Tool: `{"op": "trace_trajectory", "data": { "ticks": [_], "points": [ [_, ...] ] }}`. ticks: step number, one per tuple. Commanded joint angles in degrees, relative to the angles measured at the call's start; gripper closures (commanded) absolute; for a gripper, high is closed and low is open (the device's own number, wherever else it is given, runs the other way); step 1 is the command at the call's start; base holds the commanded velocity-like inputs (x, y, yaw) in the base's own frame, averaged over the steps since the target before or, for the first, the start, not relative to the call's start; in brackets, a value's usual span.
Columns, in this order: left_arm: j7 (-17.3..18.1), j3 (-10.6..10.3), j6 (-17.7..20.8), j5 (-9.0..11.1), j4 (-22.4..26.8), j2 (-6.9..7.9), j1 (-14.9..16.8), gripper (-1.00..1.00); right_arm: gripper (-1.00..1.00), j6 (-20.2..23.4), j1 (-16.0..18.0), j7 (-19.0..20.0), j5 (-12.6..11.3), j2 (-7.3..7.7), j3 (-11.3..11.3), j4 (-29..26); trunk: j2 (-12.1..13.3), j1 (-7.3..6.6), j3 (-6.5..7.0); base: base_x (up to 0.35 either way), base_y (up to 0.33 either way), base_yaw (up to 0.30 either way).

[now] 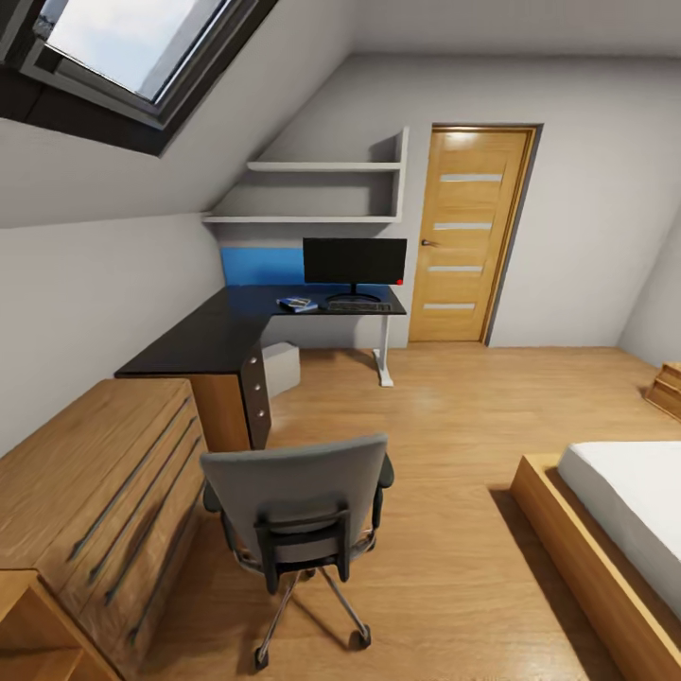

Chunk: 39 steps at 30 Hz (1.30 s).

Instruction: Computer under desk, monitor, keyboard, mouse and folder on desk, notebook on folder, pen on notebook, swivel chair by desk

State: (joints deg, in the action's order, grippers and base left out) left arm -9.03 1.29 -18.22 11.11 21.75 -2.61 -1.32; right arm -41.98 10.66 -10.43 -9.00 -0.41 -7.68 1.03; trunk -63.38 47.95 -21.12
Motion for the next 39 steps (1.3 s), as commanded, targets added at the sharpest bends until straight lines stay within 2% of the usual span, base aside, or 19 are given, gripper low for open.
{"op": "trace_trajectory", "data": {
  "ticks": [1, 12, 22, 39],
  "points": [
    [-0.02, 0.12, -0.06, 0.14, 0.12, -0.03, -0.04, -1.00, -1.00, -0.21, 0.06, -0.14, -0.49, -0.03, -0.50, 0.11, -0.04, 0.01, -0.05, 0.034, 0.055, -0.297],
    [-0.02, 0.12, -0.06, 0.14, 0.13, -0.02, -0.04, -1.00, -1.00, -0.28, 0.06, -0.19, -0.38, -0.06, -0.53, 0.08, -0.04, 0.01, -0.10, 0.010, 0.035, -0.254],
    [-0.02, 0.12, -0.06, 0.14, 0.12, -0.02, -0.05, -1.00, -1.00, -0.25, 0.06, -0.20, -0.29, 0.03, -0.46, 0.09, -0.04, 0.01, -0.12, 0.001, 0.218, -0.037],
    [-0.02, 0.12, -0.14, 0.06, 0.14, -0.06, -0.05, -1.00, -1.00, -0.03, 0.06, -0.24, -0.40, 0.15, -0.40, 0.28, -0.04, 0.01, -0.12, 0.000, 0.117, -0.001]
  ]
}}
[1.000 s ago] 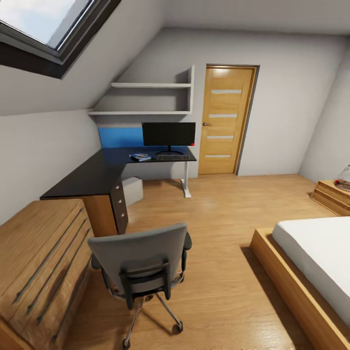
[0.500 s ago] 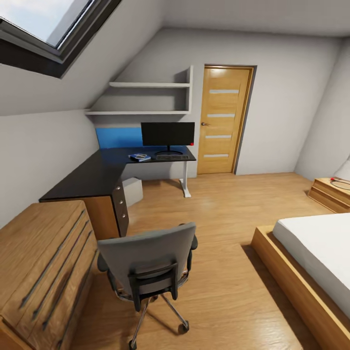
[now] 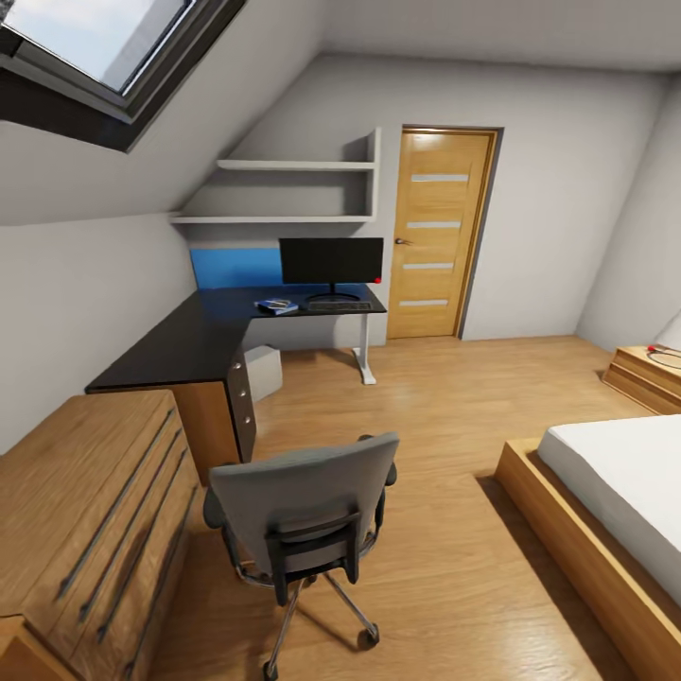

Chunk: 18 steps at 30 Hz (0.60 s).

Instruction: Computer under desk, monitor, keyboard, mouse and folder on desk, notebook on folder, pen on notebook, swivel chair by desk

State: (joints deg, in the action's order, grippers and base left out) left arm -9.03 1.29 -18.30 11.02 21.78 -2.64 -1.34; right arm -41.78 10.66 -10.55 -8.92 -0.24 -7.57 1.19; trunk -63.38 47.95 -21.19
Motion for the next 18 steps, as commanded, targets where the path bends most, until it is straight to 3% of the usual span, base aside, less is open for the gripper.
{"op": "trace_trajectory", "data": {
  "ticks": [1, 9, 18],
  "points": [
    [-0.02, 0.12, -0.06, 0.14, 0.10, -0.02, -0.01, -1.00, -1.00, -0.23, 0.07, -0.11, -0.49, -0.03, -0.51, 0.13, -0.04, 0.01, -0.05, 0.000, 0.064, 0.000],
    [-0.02, 0.05, -0.07, 0.14, 0.10, 0.00, -0.02, -1.00, -1.00, -0.24, 0.07, -0.09, -0.49, -0.03, -0.51, 0.11, -0.04, 0.01, -0.05, -0.011, 0.029, 0.000],
    [-0.02, 0.09, -0.07, 0.14, 0.10, 0.01, -0.02, -1.00, -1.00, -0.23, 0.07, -0.09, -0.49, -0.03, -0.51, 0.05, -0.04, 0.01, -0.05, -0.118, 0.102, 0.000]
  ]
}}
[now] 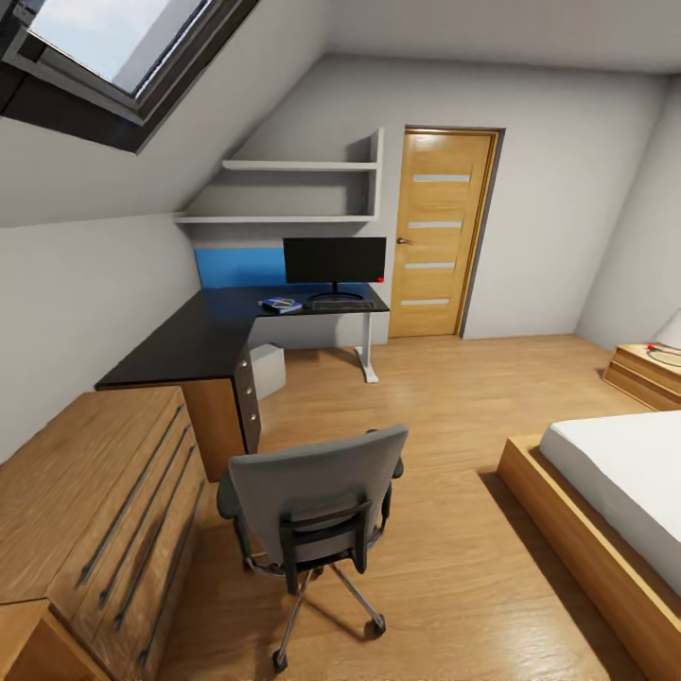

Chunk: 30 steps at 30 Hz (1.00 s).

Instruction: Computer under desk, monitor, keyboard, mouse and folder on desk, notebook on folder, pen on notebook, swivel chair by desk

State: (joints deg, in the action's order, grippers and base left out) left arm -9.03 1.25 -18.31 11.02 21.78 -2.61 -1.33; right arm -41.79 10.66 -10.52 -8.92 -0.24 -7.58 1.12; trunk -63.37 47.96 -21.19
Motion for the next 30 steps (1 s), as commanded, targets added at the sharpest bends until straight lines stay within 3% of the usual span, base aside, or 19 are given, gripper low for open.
{"op": "trace_trajectory", "data": {
  "ticks": [1, 30],
  "points": [
    [-0.02, 0.11, -0.06, 0.15, 0.10, -0.03, -0.04, -1.00, -1.00, -0.22, 0.06, -0.12, -0.49, -0.02, -0.51, 0.12, -0.04, 0.00, -0.05, -0.040, 0.034, 0.000],
    [-0.02, 0.08, -0.05, 0.15, 0.10, -0.03, -0.05, -1.00, -1.00, -0.22, 0.06, -0.12, -0.48, -0.02, -0.51, 0.20, -0.04, 0.00, -0.05, -0.040, 0.003, 0.000]
  ]
}}
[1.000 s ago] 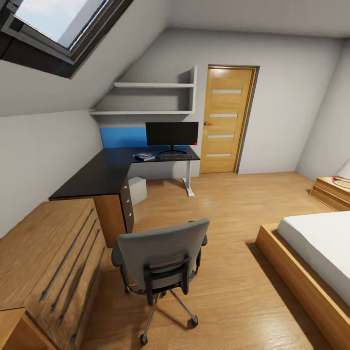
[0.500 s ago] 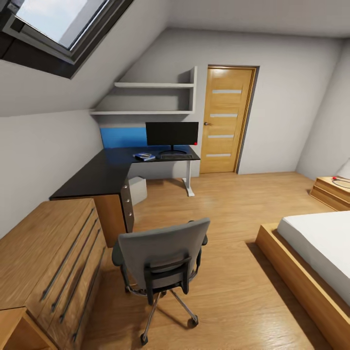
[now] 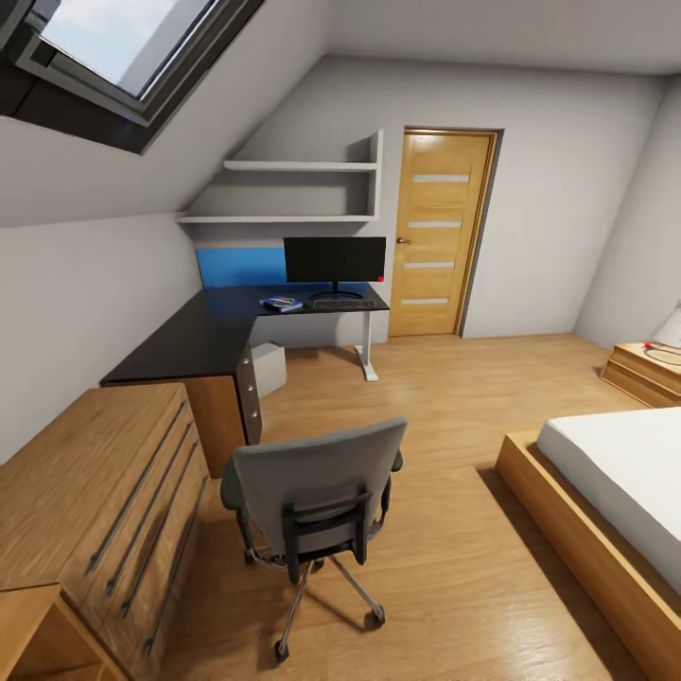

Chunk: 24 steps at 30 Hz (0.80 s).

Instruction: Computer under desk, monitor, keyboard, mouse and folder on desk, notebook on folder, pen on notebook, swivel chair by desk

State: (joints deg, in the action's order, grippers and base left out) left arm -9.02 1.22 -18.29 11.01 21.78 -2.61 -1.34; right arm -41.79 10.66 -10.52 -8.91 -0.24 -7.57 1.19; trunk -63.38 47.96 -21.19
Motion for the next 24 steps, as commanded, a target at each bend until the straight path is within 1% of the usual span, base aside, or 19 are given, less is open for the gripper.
{"op": "trace_trajectory", "data": {
  "ticks": [1, 7, 18, 24],
  "points": [
    [-0.03, 0.11, -0.06, 0.15, 0.11, -0.03, -0.04, -1.00, -1.00, -0.23, 0.07, -0.11, -0.49, -0.02, -0.51, 0.13, -0.04, 0.00, -0.05, -0.057, 0.000, 0.000],
    [-0.03, 0.10, -0.05, 0.15, 0.11, -0.03, -0.01, -1.00, -1.00, -0.23, 0.07, -0.11, -0.48, -0.02, -0.51, 0.13, -0.04, 0.00, -0.05, -0.086, 0.000, 0.000],
    [-0.03, 0.10, -0.01, 0.23, 0.11, -0.03, -0.05, -1.00, -1.00, -0.23, 0.07, -0.11, -0.48, -0.02, -0.51, 0.13, -0.04, 0.00, -0.05, -0.016, 0.000, 0.000],
    [-0.03, 0.11, 0.00, 0.22, 0.11, -0.03, -0.04, -1.00, -1.00, -0.23, 0.07, -0.11, -0.47, -0.02, -0.51, 0.13, -0.04, 0.00, -0.05, -0.113, 0.000, 0.000]
  ]
}}
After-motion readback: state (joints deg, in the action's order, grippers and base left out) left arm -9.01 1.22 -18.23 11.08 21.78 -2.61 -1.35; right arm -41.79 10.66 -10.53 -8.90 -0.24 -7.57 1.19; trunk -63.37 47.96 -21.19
